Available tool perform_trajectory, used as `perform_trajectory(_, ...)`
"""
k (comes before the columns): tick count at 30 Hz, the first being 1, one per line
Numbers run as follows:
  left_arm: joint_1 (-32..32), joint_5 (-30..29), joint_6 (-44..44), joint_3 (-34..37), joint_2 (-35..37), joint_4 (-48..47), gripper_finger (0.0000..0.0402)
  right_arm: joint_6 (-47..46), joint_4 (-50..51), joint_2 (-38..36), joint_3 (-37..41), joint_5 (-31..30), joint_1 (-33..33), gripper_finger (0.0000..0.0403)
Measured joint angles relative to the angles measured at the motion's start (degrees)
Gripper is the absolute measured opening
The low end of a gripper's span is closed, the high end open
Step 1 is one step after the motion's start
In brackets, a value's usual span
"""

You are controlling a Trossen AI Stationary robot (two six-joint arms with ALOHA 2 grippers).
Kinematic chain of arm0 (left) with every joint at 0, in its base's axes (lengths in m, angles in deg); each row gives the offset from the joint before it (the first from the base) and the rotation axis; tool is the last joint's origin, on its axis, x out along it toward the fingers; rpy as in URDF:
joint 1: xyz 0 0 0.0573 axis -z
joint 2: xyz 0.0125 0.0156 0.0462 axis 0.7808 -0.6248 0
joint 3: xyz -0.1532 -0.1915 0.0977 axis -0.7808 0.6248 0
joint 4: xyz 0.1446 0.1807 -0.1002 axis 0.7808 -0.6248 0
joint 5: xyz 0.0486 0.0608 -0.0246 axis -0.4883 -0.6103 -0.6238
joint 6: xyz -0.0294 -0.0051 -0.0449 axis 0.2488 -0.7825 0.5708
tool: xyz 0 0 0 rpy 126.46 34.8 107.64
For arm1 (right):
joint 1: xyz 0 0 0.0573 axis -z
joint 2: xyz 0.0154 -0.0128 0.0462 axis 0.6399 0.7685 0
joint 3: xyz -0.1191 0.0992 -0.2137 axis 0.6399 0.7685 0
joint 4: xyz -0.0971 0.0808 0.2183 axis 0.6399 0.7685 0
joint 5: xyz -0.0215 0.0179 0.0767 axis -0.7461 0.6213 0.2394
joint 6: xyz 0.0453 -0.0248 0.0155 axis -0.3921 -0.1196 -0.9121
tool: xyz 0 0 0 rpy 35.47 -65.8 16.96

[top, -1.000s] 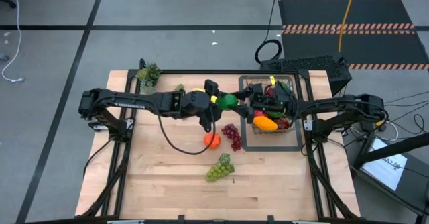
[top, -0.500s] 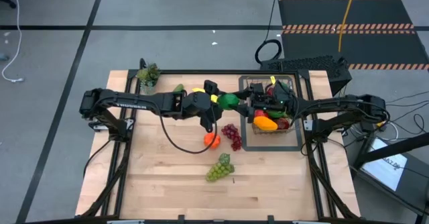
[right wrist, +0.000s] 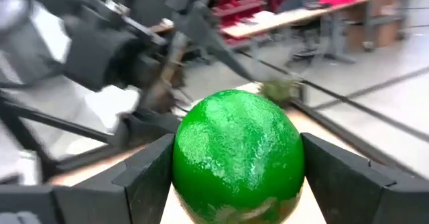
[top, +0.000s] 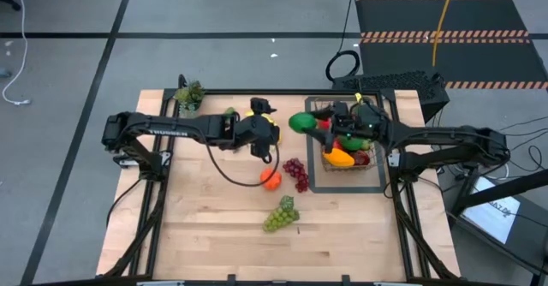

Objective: Build produce basket
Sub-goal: Put the lime into the gold wire basket

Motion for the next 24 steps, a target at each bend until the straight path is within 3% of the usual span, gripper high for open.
perform_trajectory(9, -1.9, 0.8, 12.4, 0.0, 0.0, -9.4, 0.0390, 3.7, 12.4, -2.5, 0.0, -3.2, 8.7, 0.0293)
perform_trajectory(19, -1.9, 1.2, 18.2, 0.0, 0.0, -14.0, 0.0390, 6.2, 22.7, -4.8, 0.0, -3.2, 17.2, 0.0293)
perform_trajectory(24, -2.3, 5.5, 20.0, 0.0, 0.0, -13.9, 0.0390, 6.2, 27.7, -7.2, 0.0, -3.2, 18.8, 0.0293)
